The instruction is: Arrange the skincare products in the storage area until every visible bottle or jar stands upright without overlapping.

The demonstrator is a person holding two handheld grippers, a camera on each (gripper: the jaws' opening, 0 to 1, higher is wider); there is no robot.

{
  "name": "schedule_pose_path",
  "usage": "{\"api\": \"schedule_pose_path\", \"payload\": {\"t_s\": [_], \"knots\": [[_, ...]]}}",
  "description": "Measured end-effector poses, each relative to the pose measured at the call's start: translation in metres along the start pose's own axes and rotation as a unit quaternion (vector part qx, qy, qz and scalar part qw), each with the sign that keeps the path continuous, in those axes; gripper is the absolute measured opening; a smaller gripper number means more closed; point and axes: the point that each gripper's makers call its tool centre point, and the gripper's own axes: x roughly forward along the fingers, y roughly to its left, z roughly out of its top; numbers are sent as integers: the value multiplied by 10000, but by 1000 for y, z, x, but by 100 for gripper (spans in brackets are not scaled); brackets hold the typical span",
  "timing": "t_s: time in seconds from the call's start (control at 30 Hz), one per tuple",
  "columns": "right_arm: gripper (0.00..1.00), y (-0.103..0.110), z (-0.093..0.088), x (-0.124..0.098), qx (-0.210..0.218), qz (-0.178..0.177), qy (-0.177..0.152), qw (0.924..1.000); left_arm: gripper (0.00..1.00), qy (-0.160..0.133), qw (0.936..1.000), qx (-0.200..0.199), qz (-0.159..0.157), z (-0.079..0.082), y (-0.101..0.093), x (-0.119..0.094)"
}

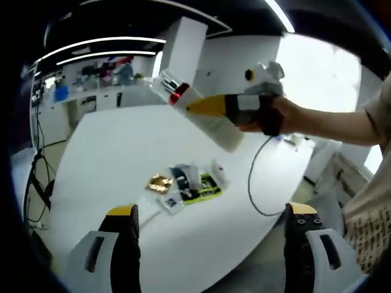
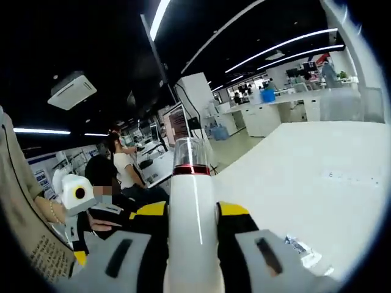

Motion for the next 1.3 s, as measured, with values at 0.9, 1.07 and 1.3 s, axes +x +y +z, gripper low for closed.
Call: {"api": "schedule_pose_path", "payload": {"t_s": [0.9, 1.07, 1.3], "knots": [[29, 123, 5, -95, 479, 1461, -1077, 9822, 74, -1042, 9832, -361, -1451, 61, -138, 20], [29, 126, -1, -121, 575, 1430, -1231, 9803, 55, -1238, 9755, -226, -1803, 71, -166, 20], [29, 132, -5, -150, 615, 1423, -1409, 9778, 54, -1115, 9687, 134, -2215, 71, -208, 36]]}}
